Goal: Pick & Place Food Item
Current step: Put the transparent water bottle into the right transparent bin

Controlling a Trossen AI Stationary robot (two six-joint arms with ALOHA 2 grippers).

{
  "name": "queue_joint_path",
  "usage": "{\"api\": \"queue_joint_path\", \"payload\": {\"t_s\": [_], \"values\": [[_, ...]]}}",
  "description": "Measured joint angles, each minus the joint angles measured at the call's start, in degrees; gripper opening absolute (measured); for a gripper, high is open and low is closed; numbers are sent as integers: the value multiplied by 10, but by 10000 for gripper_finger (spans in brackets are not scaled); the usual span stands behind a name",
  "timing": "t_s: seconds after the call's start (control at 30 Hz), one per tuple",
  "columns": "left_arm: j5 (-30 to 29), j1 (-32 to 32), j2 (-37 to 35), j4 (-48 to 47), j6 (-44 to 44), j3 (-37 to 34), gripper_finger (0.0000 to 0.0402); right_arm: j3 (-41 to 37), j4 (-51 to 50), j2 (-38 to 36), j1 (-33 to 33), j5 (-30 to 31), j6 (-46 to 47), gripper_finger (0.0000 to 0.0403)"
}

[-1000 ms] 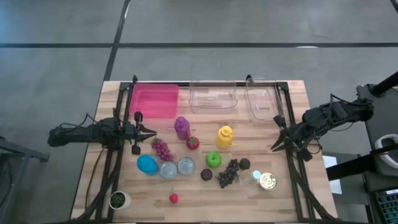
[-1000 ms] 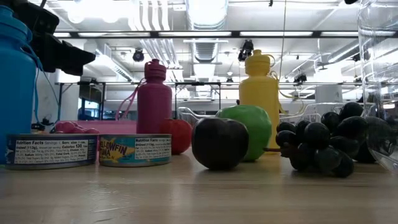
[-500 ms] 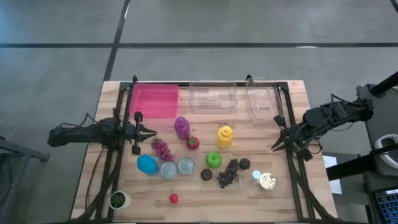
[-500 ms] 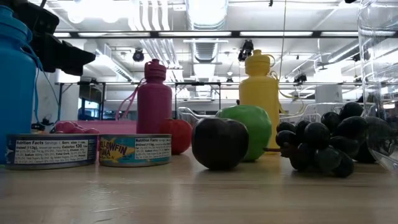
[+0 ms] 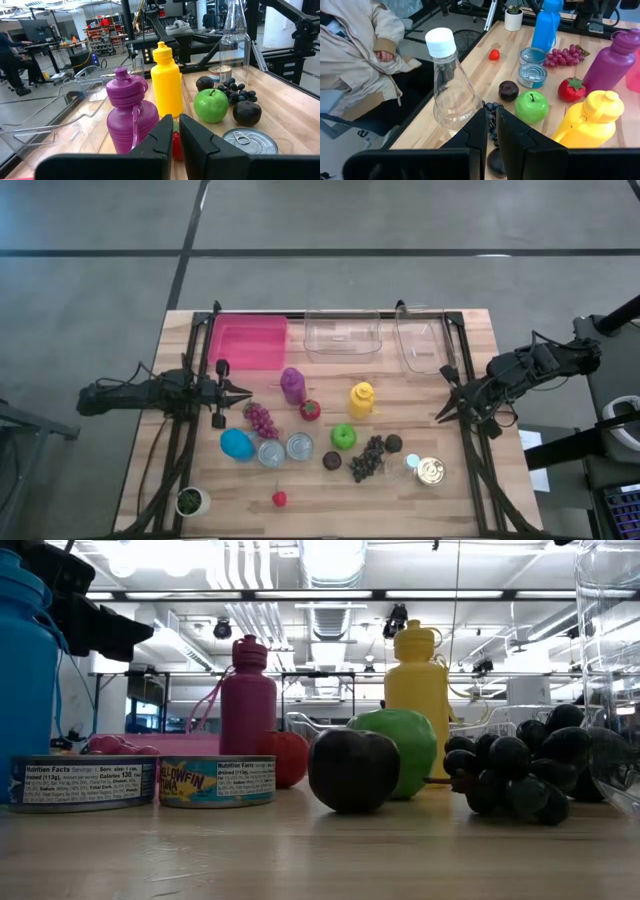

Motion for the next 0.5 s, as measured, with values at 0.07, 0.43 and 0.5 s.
{"api": "queue_joint_path", "payload": {"t_s": [0.07, 0.43, 0.5], "values": [[0, 0, 0, 0, 0, 0, 36, 0, 0, 0, 0, 0, 2, 38], [0, 0, 0, 0, 0, 0, 36, 0, 0, 0, 0, 0, 11, 38], [0, 0, 0, 0, 0, 0, 36, 0, 1, 0, 0, 0, 8, 38]]}}
